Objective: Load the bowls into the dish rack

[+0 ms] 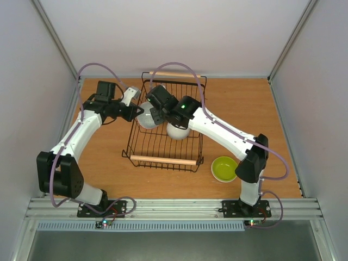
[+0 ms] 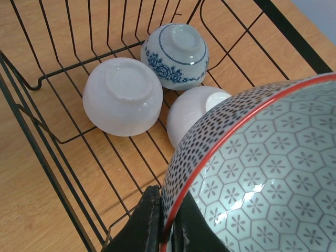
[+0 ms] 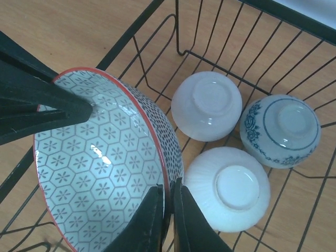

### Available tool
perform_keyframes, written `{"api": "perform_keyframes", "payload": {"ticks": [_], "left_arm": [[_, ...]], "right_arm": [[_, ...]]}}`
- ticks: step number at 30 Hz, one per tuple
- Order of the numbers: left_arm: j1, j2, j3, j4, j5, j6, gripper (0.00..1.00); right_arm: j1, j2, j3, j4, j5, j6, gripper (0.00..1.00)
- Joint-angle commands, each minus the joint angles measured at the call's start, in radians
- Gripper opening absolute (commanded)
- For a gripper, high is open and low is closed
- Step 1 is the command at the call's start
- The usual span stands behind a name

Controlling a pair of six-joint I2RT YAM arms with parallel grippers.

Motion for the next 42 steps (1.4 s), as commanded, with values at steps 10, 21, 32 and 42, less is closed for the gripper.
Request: {"api": "perform_keyframes", "payload": {"ticks": [10, 21, 32, 42], "left_arm": [[0.017, -0.053, -0.014, 0.034, 0.314, 0.083, 0.00], [0.068, -0.042, -0.014, 0.033, 0.503, 0.089, 0.00], [0.090, -0.027, 0.006, -0.017, 0.637, 0.118, 0.00], [0.090, 0.002, 0.034, -0.080, 0.653, 0.154, 0.00]], "right_arm": [[-0.047, -0.314, -0.406, 0.395, -0.309, -0.013, 0.81], [-0.118, -0.449, -0.641, 0.633, -0.719, 0.094, 0.91], [-0.122, -0.475, -0.709, 0.733, -0.795, 0.122, 0.91], [-0.122, -0.476, -0.724, 0.782, -0.872, 0.111, 0.25]]}}
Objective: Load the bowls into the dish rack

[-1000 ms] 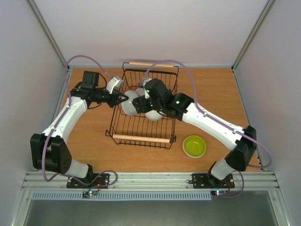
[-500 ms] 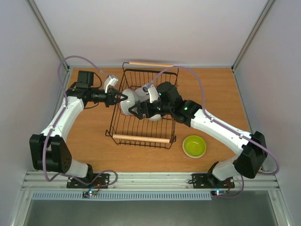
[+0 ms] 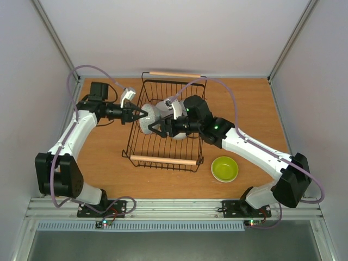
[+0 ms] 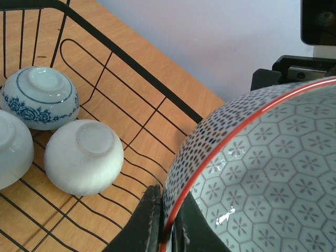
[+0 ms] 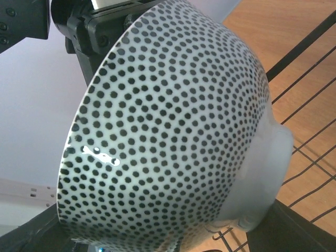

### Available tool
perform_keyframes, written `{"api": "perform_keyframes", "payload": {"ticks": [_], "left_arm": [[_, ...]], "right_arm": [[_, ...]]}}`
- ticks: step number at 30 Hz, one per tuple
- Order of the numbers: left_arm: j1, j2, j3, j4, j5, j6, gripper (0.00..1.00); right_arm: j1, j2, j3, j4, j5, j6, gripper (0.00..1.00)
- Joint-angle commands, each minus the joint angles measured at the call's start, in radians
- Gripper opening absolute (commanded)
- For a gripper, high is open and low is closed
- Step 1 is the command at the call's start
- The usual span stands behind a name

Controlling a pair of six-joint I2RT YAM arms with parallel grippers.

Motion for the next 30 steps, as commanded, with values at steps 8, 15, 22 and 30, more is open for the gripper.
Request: {"api": "perform_keyframes", "payload": {"ticks": [8, 15, 22, 30], "left_arm": [[0.004, -0.052, -0.041, 0.233, -0.305, -0.142, 0.64], [0.005, -0.099, -0.095, 0.364, -0.820, -0.276, 0.73], [0.008, -0.166, -0.154, 0.462, -1.066, -0.309, 0.73], [0.008, -0.170, -0.156, 0.466, -1.103, -0.314, 0.74]], "right_arm": [[-0.004, 0.040, 0.135, -0.193, 0.113, -0.109, 0.01], [-0.002, 0.304, 0.446, -0.579, 0.332, -0.183, 0.01], [0.048, 0.641, 0.804, -0.886, 0.663, -0.259, 0.01], [0.087, 0.800, 0.963, -0.969, 0.785, -0.308, 0.01]]}}
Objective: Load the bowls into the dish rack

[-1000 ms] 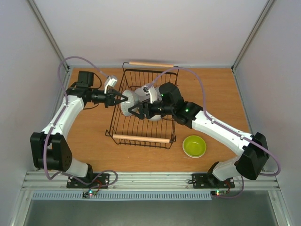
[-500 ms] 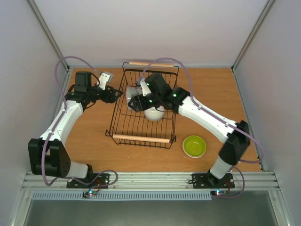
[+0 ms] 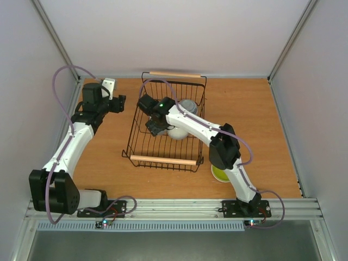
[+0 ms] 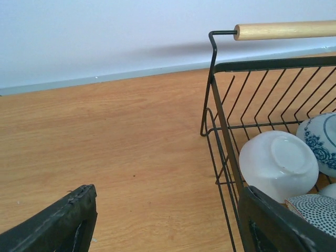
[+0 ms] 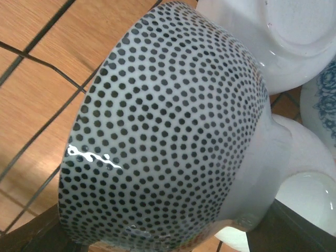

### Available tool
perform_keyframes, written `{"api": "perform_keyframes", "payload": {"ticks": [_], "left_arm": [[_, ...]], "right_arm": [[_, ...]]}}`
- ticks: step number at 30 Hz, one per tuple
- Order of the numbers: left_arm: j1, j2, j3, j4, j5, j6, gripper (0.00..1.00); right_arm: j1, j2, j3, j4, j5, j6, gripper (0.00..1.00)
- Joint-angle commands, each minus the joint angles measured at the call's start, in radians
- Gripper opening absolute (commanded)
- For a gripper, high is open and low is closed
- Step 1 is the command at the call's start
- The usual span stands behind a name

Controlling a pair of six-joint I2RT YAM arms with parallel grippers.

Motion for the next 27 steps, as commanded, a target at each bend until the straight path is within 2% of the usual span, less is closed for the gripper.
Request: {"api": "perform_keyframes", "payload": {"ticks": [1, 8, 14, 18, 23, 24, 25, 26, 27], "left_arm": [[0.002, -0.011, -0.008, 0.068, -0.046, -0.018, 0.74], [0.003, 0.010, 0.006, 0.051, -0.041, -0.022, 0.74], [0.004, 0.002, 0.007, 0.049, -0.048, -0.023, 0.75], [0.004, -0.003, 0.006, 0.050, -0.058, -0.022, 0.75], [0.004, -0.009, 0.004, 0.051, -0.057, -0.022, 0.75], [0.003, -0.010, 0.004, 0.050, -0.057, -0.022, 0.75], [0.004, -0.010, 0.003, 0.051, -0.058, -0.022, 0.75], [0.004, -0.012, 0.002, 0.050, -0.059, -0.021, 0.75], [0.004, -0.012, 0.002, 0.050, -0.060, -0.020, 0.75]], "right_arm": [[0.024, 0.027, 0.107, -0.089, 0.146, -0.058, 0.01], [0.059, 0.132, 0.191, -0.168, 0.260, -0.102, 0.01], [0.090, 0.196, 0.253, -0.227, 0.286, -0.129, 0.02], [0.099, 0.204, 0.256, -0.239, 0.266, -0.140, 0.09], [0.115, 0.204, 0.252, -0.244, 0.266, -0.151, 0.54], [0.117, 0.203, 0.250, -0.241, 0.267, -0.153, 0.72], [0.120, 0.201, 0.249, -0.238, 0.265, -0.155, 0.80], [0.124, 0.198, 0.247, -0.235, 0.263, -0.155, 0.93], [0.127, 0.197, 0.246, -0.233, 0.260, -0.156, 0.98]]}}
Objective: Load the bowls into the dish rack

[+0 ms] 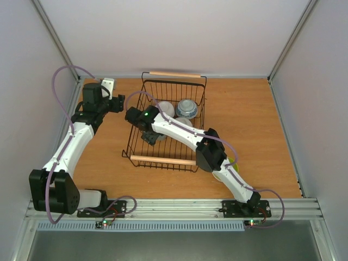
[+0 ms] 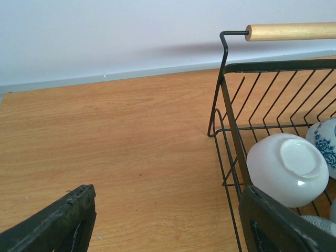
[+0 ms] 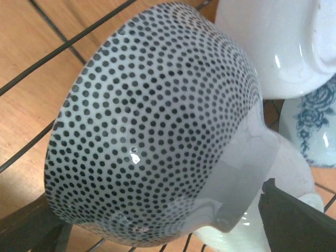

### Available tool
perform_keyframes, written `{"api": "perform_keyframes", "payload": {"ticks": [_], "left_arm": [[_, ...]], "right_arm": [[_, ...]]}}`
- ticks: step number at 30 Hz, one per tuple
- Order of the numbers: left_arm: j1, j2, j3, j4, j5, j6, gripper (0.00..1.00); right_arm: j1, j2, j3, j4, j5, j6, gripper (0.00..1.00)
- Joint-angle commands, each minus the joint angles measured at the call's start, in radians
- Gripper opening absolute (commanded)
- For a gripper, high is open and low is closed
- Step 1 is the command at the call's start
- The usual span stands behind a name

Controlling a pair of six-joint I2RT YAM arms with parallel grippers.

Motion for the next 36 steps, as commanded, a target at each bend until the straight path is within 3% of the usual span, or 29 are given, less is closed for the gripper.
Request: {"api": "perform_keyframes", "payload": {"ticks": [1, 10, 19, 24, 27, 32, 36], "left_arm": [[0.004, -0.013, 0.003, 0.045, -0.014, -0.005, 0.75], [0.005, -0.016, 0.003, 0.047, -0.025, -0.004, 0.75], [0.005, -0.025, -0.006, 0.060, -0.043, -0.005, 0.76], [0.007, -0.028, -0.010, 0.062, -0.036, -0.006, 0.76], [0.007, -0.026, -0.007, 0.058, -0.024, -0.008, 0.76], [0.007, -0.020, -0.004, 0.051, -0.001, -0.011, 0.76], [0.006, -0.006, 0.002, 0.043, 0.020, -0.016, 0.76]], "right_arm": [[0.025, -0.009, 0.019, -0.006, 0.007, -0.023, 0.99], [0.031, -0.077, -0.053, 0.050, -0.009, -0.017, 0.99], [0.031, -0.272, -0.226, 0.166, -0.013, 0.023, 0.99], [0.022, -0.533, -0.465, 0.325, 0.056, 0.105, 0.99], [-0.030, -0.701, -0.611, 0.348, 0.120, 0.253, 0.99], [-0.248, -1.011, -0.937, 0.314, -0.010, 0.551, 0.99], [-0.337, -1.201, -1.174, 0.300, -0.073, 0.694, 0.99]]}}
